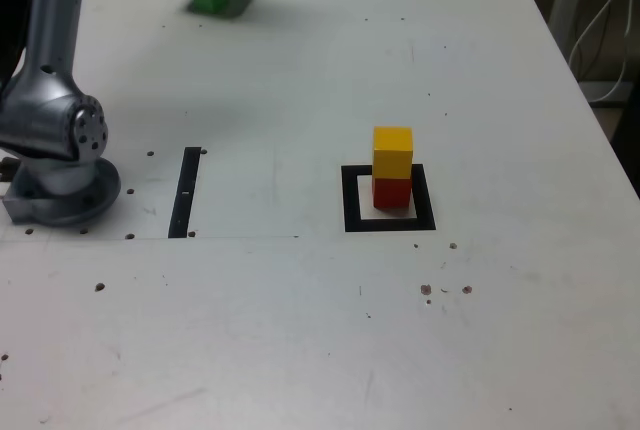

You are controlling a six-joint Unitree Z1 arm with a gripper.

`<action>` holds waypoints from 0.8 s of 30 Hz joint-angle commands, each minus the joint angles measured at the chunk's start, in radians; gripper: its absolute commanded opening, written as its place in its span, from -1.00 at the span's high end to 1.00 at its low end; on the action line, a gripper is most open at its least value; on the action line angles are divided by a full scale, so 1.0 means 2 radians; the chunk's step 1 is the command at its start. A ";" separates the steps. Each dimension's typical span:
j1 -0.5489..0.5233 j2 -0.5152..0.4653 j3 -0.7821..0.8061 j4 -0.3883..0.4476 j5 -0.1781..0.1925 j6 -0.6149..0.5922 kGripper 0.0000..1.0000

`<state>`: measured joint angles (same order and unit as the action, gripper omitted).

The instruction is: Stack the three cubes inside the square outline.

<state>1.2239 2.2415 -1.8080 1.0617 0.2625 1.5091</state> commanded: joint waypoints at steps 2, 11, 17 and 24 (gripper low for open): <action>0.005 -0.001 0.001 -0.006 -0.011 0.003 -0.08; 0.010 -0.005 0.005 -0.013 -0.027 0.006 0.17; 0.011 -0.007 0.012 -0.027 -0.049 0.003 0.40; 0.009 -0.022 0.012 -0.039 -0.088 -0.018 0.71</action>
<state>1.2468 2.2170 -1.7862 0.9839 0.0899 1.4781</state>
